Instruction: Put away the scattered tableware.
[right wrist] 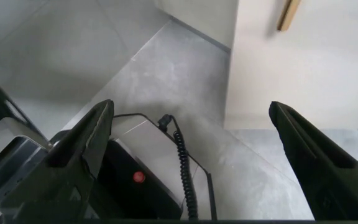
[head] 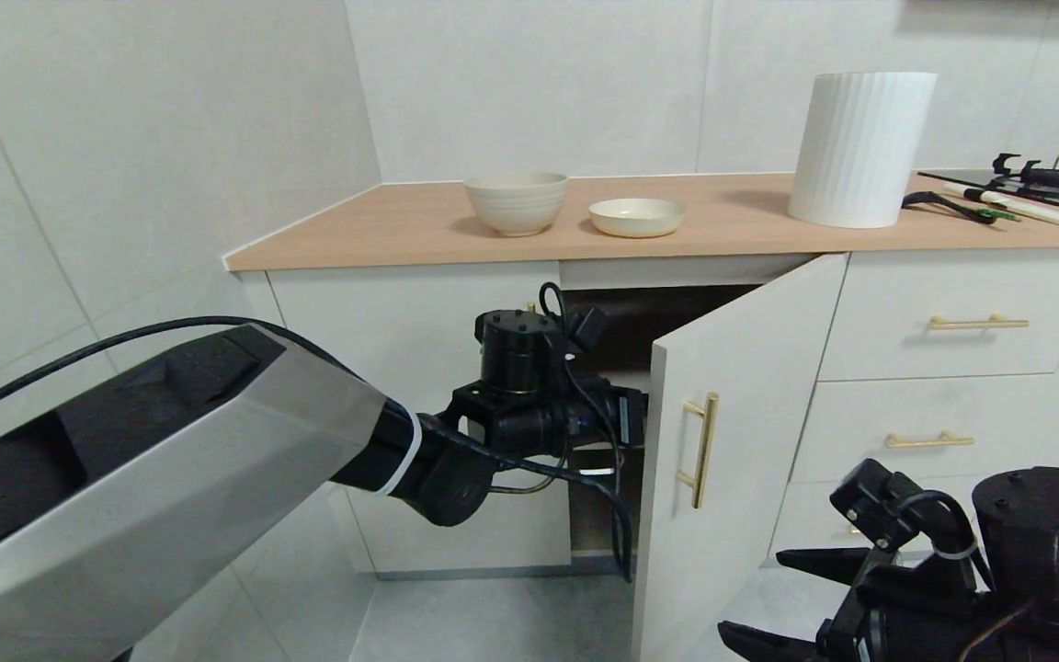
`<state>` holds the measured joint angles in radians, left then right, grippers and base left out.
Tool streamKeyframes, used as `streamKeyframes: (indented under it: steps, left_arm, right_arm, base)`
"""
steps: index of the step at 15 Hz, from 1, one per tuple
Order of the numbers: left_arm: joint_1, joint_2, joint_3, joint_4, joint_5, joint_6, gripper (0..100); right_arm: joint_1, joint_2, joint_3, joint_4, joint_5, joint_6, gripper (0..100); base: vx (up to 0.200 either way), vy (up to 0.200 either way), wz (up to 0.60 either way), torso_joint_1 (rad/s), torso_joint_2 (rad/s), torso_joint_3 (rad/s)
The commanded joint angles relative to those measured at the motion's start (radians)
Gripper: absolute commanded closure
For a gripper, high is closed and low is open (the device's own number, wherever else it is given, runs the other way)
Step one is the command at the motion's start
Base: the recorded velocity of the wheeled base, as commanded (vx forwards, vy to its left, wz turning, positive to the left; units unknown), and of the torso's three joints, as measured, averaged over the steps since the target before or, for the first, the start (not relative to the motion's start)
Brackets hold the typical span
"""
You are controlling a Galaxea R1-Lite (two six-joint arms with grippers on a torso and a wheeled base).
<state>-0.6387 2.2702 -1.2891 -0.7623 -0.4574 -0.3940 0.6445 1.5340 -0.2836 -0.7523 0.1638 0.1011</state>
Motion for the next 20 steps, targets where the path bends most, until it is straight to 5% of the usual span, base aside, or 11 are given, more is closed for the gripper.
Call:
streamKeyframes:
  steps: [1,3,5,7,8,12,13,15,17,19,20]
  left_arm:
    - [-0.002,0.020,-0.025,0.000,0.000,-0.031,100]
    - [-0.015,0.017,-0.029,0.000,0.000,-0.058,100]
    - [-0.121,-0.075,0.068,-0.002,0.000,-0.063,100]
    - [-0.208,-0.192,0.215,-0.003,-0.135,-0.040,100]
    - [-0.211,-0.216,0.248,-0.011,-0.181,0.003,100]
    - [-0.070,-0.218,0.252,-0.035,-0.119,0.018,100]
    - [-0.024,-0.251,0.277,-0.048,-0.017,0.023,100]
    - [0.047,-0.319,0.346,-0.049,0.063,0.067,100]
    - [0.162,-0.443,0.484,-0.048,0.072,0.138,100]
    - [0.205,-0.505,0.548,-0.048,0.072,0.139,100]
    - [0.260,-0.604,0.645,-0.045,0.083,0.138,100]
  right_arm:
    - [0.001,0.005,0.000,-0.001,0.000,0.000,0]
    - [0.006,-0.002,0.000,-0.002,0.003,0.000,0]
    - [0.096,-0.069,0.035,-0.009,0.017,0.003,0]
    - [0.155,-0.152,0.063,-0.002,0.082,0.000,0]
    - [0.155,-0.180,0.064,0.001,0.125,0.000,0]
    - [0.150,-0.180,0.054,0.001,0.118,0.000,0]
    - [0.138,-0.161,0.024,0.001,0.117,0.002,0]
    - [0.086,-0.120,-0.045,0.002,0.092,0.002,0]
    - [0.073,-0.092,-0.120,0.039,-0.010,0.002,0]
    - [0.070,-0.092,-0.175,0.105,-0.047,0.000,0]
    - [0.009,-0.069,-0.408,0.332,-0.053,0.002,0]
  base:
    - [0.000,0.000,0.00,0.000,0.00,0.000]
    - [0.000,0.000,0.00,0.000,0.00,0.000]
    - [0.000,0.000,0.00,0.000,0.00,0.000]
    - [0.000,0.000,0.00,0.000,0.00,0.000]
    - [0.000,0.000,0.00,0.000,0.00,0.000]
    - [0.000,0.000,0.00,0.000,0.00,0.000]
    - [0.000,0.000,0.00,0.000,0.00,0.000]
    - [0.000,0.000,0.00,0.000,0.00,0.000]
    - [0.000,0.000,0.00,0.000,0.00,0.000]
    - [0.000,0.000,0.00,0.000,0.00,0.000]
    - [0.000,0.000,0.00,0.000,0.00,0.000]
